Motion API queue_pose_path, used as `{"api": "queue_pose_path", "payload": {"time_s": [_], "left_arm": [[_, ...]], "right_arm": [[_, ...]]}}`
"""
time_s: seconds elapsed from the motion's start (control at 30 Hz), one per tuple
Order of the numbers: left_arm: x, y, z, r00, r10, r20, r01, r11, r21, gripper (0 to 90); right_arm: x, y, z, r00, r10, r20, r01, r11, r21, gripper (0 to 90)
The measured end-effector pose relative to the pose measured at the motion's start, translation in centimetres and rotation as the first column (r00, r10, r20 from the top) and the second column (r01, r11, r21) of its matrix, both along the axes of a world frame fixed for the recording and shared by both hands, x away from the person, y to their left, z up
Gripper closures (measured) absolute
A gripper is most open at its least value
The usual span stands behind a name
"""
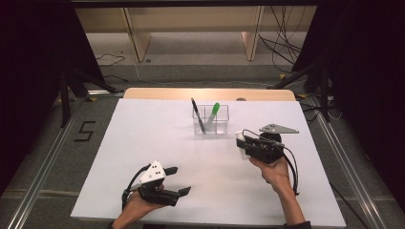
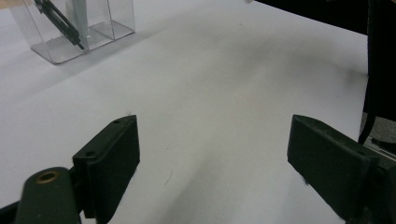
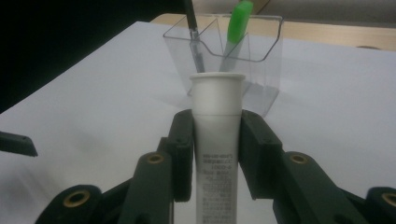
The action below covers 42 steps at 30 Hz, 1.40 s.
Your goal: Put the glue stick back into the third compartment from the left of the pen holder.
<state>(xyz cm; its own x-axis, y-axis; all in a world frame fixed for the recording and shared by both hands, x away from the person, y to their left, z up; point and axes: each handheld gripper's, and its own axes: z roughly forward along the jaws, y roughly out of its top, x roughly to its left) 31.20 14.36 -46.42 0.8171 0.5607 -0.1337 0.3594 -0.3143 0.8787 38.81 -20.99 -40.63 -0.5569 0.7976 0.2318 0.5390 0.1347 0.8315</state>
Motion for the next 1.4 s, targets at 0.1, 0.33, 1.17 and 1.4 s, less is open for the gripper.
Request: {"api": "queue_pose_path", "payload": {"time_s": [0.1, 0.33, 1.17, 1.4], "left_arm": [[0.0, 0.0, 0.0, 1.0000, 0.002, 0.000, -0.002, 1.0000, -0.004, 16.6], [0.1, 0.2, 0.1, 1.0000, 0.006, -0.006, -0.007, 0.9997, -0.022, 16.6], [0.1, 0.3, 0.1, 1.0000, 0.008, -0.004, -0.008, 0.9996, -0.026, 16.5], [0.1, 0.3, 0.1, 1.0000, 0.006, -0.003, -0.006, 0.9997, -0.026, 16.5]], "right_arm": [[0.5, 0.2, 0.2, 0.9998, -0.007, 0.018, 0.007, 1.000, 0.007, 68.3], [2.2, 0.9, 1.0, 0.9989, -0.029, 0.037, 0.029, 0.999, 0.013, 68.3], [9.3, 3.0, 2.7, 0.9887, -0.143, 0.044, 0.140, 0.988, 0.071, 68.2], [10.6, 4.0, 3.1, 0.9871, -0.150, 0.055, 0.148, 0.988, 0.051, 68.2]]}}
